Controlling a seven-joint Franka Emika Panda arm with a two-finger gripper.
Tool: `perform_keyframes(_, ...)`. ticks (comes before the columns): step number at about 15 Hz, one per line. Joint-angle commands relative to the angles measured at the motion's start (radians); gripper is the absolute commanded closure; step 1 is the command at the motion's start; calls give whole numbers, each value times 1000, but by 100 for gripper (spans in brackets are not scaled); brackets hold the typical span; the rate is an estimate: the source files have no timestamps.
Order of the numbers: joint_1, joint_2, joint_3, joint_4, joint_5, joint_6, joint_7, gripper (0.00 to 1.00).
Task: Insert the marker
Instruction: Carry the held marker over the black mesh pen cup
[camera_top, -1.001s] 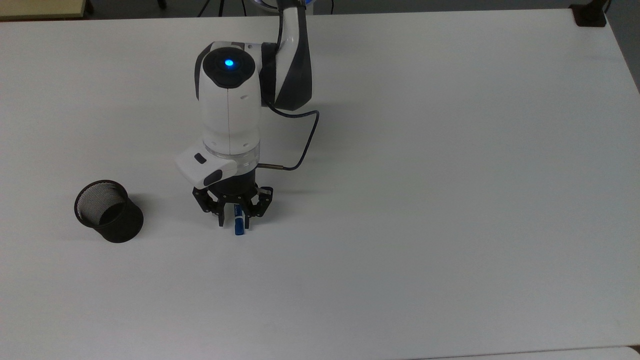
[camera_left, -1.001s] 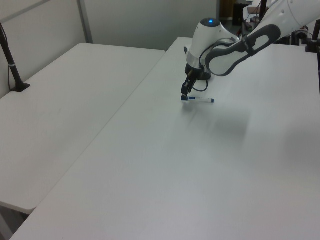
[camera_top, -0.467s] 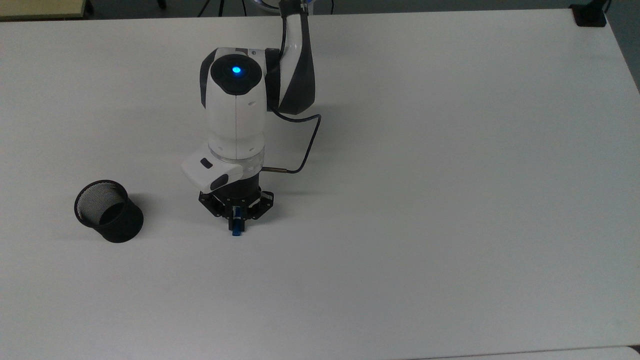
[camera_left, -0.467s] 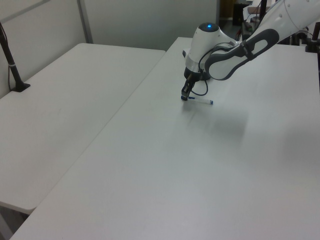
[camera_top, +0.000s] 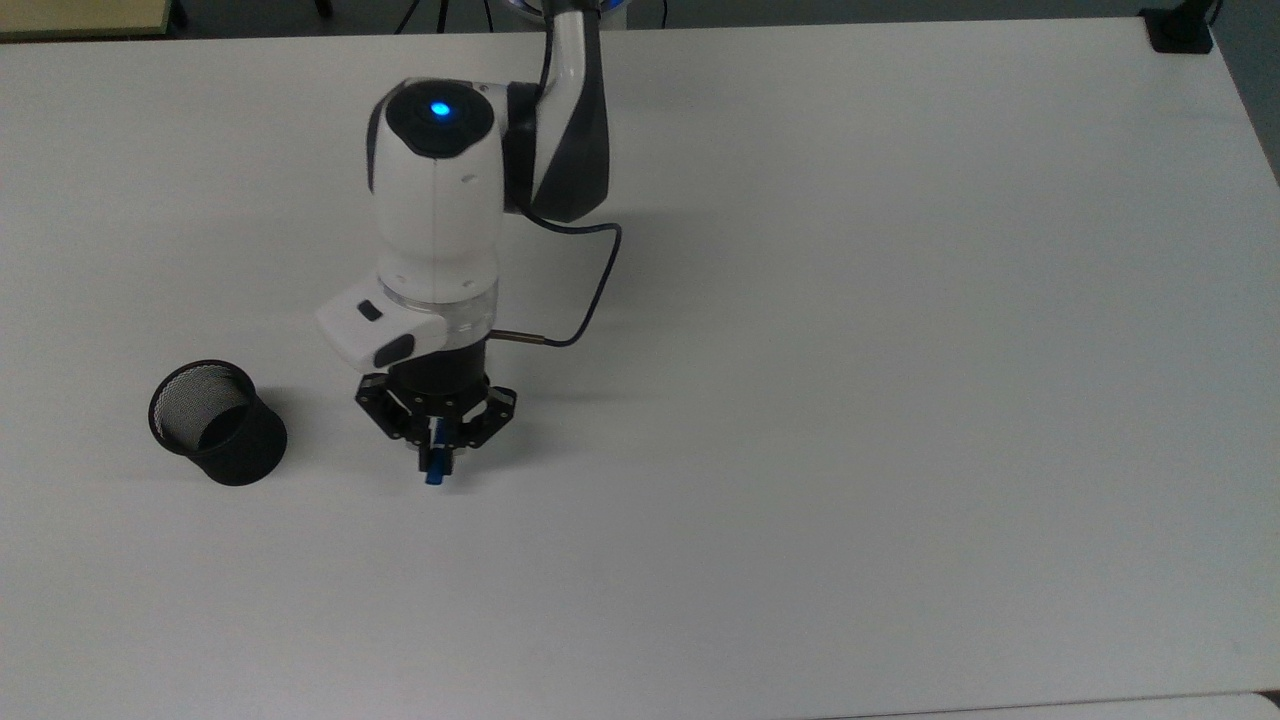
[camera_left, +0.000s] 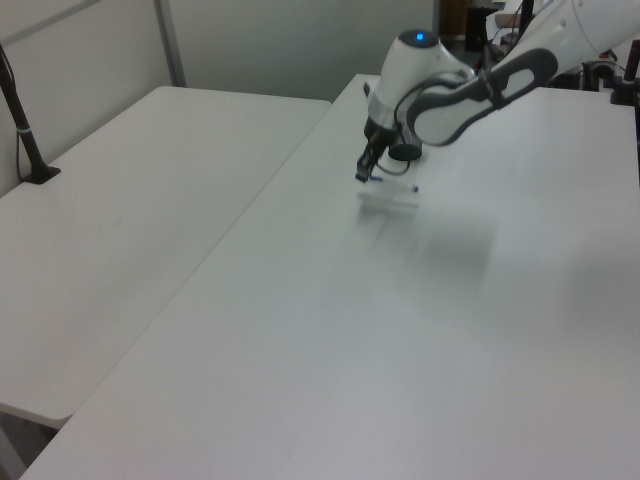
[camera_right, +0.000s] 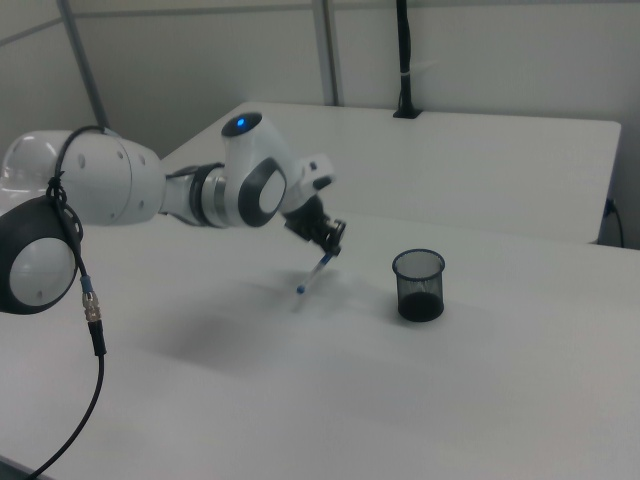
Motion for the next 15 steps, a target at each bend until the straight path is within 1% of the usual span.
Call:
perform_keyframes(1,-56,-107,-3,-10,-20,2,20,89)
perform_keyframes(3,-90,-136,-6,-5,-22,5,22,89)
perform_keyframes(4,-103,-138,-17,-1,-25,10,22,89)
perform_keyframes(6,-112,-130,-56,39,-25,17,22,89)
perform_keyframes(7,-119,-124,-70,48,-25,42,22,89)
perform_keyframes(10,-139,-101,-96,41,-22,181,34,89)
perform_keyframes(12,-146,-72,-121,45,-22,224,39,89)
perform_keyframes(15,-164,-26,-127,42,-20,324,39,88)
